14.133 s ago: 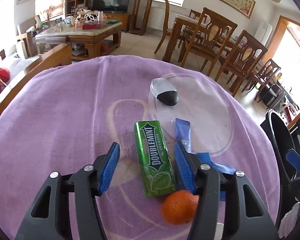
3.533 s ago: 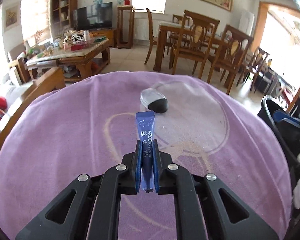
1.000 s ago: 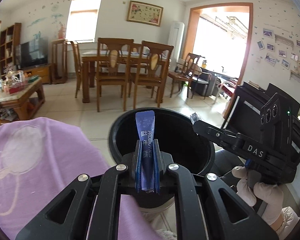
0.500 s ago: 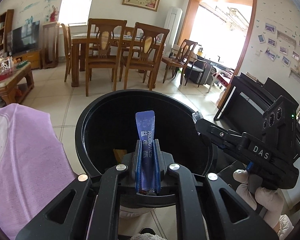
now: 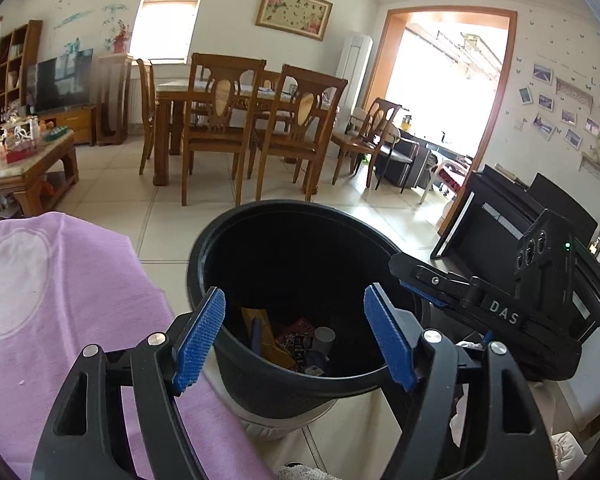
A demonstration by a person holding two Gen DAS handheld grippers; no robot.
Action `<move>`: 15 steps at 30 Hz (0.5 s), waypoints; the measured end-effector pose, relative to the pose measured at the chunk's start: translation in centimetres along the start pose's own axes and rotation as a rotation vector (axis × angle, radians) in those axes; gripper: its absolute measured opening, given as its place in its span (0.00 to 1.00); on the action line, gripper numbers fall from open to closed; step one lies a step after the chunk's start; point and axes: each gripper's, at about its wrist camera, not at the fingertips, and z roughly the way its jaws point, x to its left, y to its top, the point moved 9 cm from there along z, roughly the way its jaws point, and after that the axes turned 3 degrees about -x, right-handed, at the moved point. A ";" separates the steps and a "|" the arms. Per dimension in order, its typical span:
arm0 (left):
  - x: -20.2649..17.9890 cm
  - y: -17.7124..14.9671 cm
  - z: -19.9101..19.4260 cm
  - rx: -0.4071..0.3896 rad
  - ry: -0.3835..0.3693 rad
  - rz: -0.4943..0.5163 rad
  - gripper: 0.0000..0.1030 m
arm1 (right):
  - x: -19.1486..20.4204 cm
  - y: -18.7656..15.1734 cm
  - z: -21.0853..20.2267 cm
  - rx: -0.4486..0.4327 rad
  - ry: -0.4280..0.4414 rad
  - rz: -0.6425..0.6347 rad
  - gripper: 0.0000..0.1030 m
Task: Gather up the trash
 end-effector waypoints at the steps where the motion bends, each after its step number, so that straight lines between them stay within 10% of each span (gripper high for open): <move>1: 0.4 0.1 -0.8 -0.012 0.005 -0.005 0.77 | 0.8 -0.1 0.1 0.004 0.003 -0.012 0.53; 5: 3.3 0.2 -4.6 -0.083 0.067 -0.010 0.95 | 4.4 -0.7 0.9 0.020 0.034 -0.068 0.54; 15: 15.9 -2.1 -18.1 -0.216 0.445 -0.082 0.95 | 22.0 -6.5 5.8 0.073 0.161 -0.308 0.91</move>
